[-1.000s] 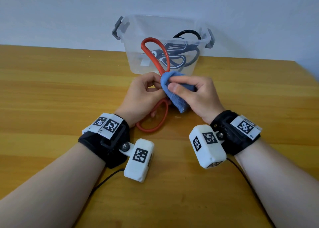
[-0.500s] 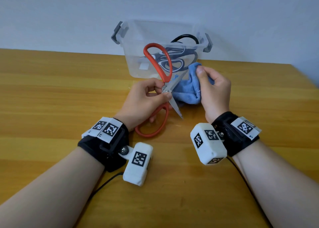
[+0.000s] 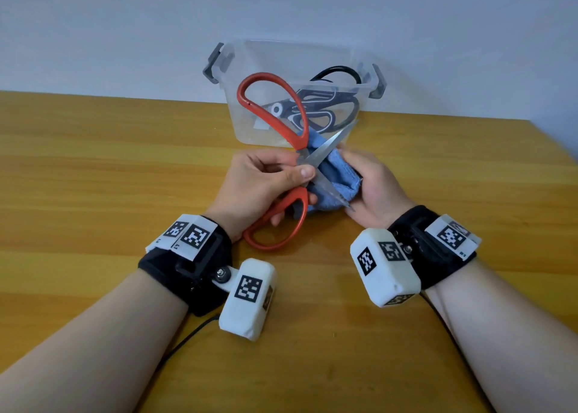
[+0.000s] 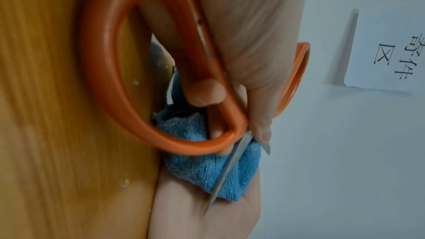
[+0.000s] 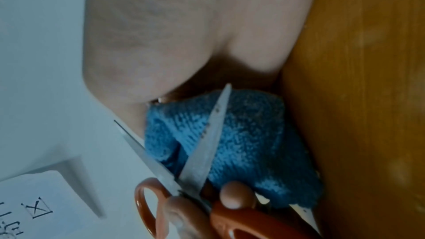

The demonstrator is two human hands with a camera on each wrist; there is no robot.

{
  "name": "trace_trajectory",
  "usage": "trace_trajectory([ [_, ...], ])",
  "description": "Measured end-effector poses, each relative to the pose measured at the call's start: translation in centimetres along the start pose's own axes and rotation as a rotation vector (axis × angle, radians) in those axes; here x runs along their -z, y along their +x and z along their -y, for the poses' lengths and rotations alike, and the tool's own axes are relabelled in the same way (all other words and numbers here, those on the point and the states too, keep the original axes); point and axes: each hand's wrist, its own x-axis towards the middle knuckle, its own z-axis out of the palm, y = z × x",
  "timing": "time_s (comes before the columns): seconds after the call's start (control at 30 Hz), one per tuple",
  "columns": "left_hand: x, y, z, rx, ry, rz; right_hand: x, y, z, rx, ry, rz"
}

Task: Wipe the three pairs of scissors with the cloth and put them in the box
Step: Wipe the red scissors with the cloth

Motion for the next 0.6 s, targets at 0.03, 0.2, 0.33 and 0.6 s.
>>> trace_trajectory([
  [0.03,0.0,0.02,0.0,0.002,-0.002,-0.007,0.0,-0.06,-0.02,0.013,-0.008,0.013],
  [0.2,0.04,0.13,0.01,0.011,-0.003,-0.042,0.48,0.13,-0.48,0.033,-0.014,0.064],
  [0.33,0.15,0.27,0.09,0.023,0.008,-0.065,0.77,0.26,-0.73,0.069,-0.045,0.035],
  [0.6,0.07,0.5,0.42,0.026,0.022,-0.028,0.76,0.44,-0.71,0.165,-0.216,-0.148],
])
